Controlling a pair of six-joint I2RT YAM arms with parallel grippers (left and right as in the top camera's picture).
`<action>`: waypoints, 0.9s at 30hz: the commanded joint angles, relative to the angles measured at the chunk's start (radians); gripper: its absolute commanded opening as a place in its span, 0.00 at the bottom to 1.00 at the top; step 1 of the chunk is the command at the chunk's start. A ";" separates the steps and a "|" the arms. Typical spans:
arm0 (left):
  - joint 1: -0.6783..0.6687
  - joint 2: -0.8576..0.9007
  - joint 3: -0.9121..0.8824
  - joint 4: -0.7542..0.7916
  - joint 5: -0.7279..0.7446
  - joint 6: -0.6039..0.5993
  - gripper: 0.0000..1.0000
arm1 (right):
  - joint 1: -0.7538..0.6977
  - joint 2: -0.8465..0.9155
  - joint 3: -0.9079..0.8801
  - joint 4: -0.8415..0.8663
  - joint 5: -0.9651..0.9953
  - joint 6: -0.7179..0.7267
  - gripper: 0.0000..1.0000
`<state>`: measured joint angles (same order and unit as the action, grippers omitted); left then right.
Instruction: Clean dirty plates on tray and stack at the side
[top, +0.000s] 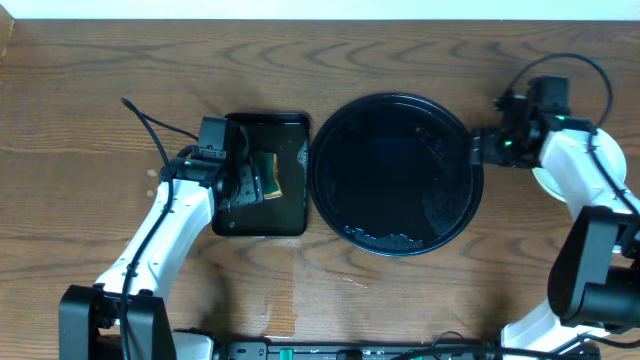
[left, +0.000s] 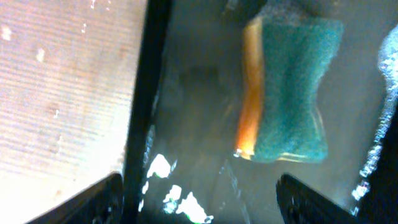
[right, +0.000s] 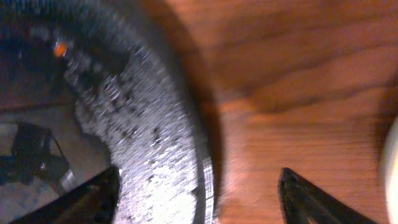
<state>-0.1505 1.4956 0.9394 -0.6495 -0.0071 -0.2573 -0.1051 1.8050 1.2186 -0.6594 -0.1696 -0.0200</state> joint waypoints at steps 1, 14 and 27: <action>0.006 -0.050 0.022 -0.047 -0.028 0.010 0.79 | 0.036 -0.067 0.024 -0.024 0.068 -0.011 0.99; 0.005 -0.409 -0.026 -0.068 -0.025 0.074 0.80 | 0.041 -0.379 -0.158 0.001 0.068 0.050 0.99; 0.005 -0.795 -0.196 -0.076 0.082 0.069 0.92 | 0.040 -0.916 -0.455 0.060 0.072 0.049 0.99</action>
<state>-0.1505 0.7235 0.7578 -0.7292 0.0559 -0.2016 -0.0631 0.9474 0.7799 -0.6018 -0.1032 0.0162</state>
